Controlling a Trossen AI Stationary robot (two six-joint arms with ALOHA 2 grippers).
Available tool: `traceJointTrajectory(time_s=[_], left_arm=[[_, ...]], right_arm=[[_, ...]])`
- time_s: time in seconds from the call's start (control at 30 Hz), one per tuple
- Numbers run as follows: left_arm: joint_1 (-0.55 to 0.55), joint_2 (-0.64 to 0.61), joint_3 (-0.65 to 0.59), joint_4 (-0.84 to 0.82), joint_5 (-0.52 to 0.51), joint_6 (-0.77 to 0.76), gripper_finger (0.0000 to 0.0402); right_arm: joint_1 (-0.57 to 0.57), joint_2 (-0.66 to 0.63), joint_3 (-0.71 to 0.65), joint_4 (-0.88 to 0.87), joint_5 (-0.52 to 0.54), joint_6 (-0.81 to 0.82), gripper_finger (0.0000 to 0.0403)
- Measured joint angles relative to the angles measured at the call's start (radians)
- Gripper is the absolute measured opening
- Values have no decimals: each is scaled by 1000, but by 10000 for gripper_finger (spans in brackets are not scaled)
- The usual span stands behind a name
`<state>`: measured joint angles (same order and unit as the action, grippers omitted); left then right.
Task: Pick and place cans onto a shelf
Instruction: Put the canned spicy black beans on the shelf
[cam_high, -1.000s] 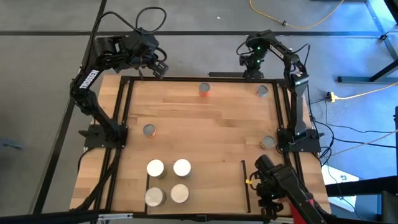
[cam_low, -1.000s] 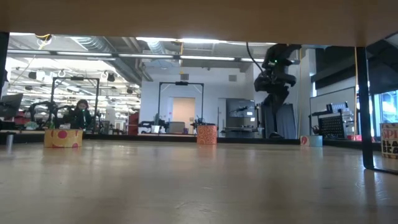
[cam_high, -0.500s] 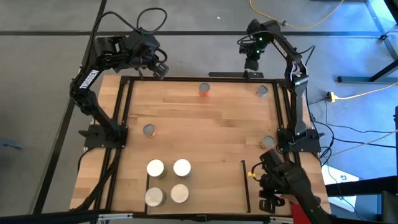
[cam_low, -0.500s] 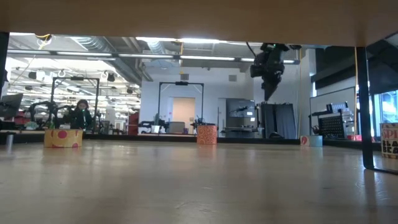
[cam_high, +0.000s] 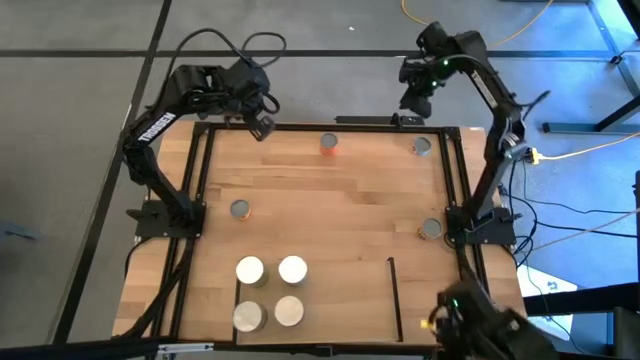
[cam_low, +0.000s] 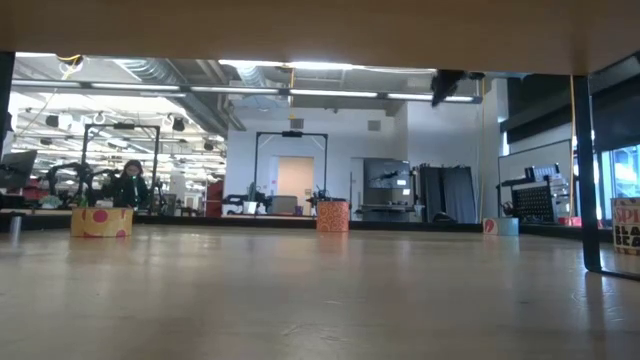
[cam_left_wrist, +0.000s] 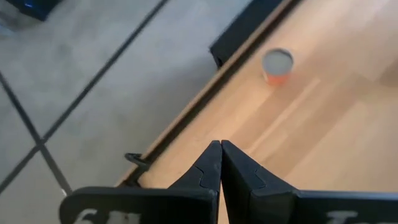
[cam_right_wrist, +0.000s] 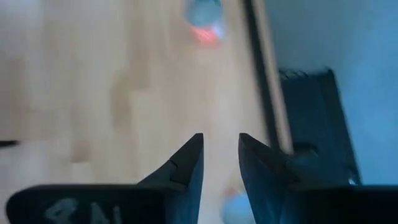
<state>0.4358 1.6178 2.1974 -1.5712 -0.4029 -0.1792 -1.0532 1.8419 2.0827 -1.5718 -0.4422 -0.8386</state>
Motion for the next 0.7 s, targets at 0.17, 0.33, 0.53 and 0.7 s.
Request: traceJointTrajectory(time_s=[0.17,0.33,0.53,0.7], left_arm=[[0,0,-34,0,28,31,0],[-4,0,-36,2,28,34,0],[-12,-5,-37,2,28,59,0],[-29,-7,-37,2,28,83,0]], right_arm=[[64,-147,-117,1,74,133,103],[112,-306,-282,2,106,214,103],[147,-507,-508,0,112,375,103],[170,-644,-688,2,110,483,103]])
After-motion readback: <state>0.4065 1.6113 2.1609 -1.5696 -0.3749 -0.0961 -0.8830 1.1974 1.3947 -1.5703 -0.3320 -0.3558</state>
